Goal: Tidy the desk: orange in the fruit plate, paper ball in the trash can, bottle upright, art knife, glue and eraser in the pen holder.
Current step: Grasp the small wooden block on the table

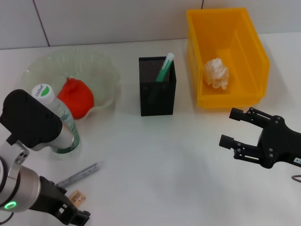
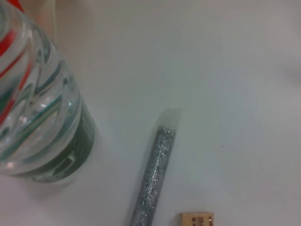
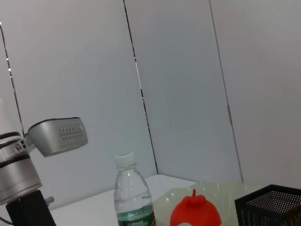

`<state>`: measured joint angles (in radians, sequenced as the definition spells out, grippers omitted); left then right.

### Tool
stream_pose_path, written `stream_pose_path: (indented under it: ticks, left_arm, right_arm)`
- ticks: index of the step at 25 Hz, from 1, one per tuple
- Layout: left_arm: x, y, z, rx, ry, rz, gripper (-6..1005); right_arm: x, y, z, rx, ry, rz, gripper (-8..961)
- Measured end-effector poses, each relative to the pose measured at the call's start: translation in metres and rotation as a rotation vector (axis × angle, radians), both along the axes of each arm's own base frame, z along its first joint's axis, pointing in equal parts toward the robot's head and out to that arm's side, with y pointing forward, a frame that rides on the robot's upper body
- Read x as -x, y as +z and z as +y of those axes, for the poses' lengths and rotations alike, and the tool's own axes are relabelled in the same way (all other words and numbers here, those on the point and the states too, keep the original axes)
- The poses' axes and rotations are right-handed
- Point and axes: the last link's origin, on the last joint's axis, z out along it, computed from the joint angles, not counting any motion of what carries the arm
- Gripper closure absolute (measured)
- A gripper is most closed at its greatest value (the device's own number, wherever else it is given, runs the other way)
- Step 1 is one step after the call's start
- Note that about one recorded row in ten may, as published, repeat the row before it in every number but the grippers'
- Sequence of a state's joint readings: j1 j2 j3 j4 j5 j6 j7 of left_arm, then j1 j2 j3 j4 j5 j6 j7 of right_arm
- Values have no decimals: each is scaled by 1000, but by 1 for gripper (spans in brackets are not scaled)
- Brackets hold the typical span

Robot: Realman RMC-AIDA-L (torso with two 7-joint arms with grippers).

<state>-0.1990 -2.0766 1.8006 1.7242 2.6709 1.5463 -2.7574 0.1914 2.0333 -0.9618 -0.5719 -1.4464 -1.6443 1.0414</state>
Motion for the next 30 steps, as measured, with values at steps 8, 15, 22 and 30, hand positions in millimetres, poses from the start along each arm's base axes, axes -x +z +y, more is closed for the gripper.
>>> stream_pose_path:
  ticks: [8, 15, 22, 30]
  left_arm:
    - [-1, -1, 1, 0, 3, 0, 279]
    - [-2, -2, 1, 0, 4, 1, 301]
    - [-3, -2, 3, -8, 7, 5, 343]
    - [-2, -2, 7, -18, 5, 33, 345]
  right_arm:
    - [1, 0, 0, 1, 1, 3, 151]
    - [1, -1, 0, 2, 1, 4, 151]
    - [0, -1, 0, 1, -3, 3, 151]
    - [0, -1, 0, 0, -5, 1, 151]
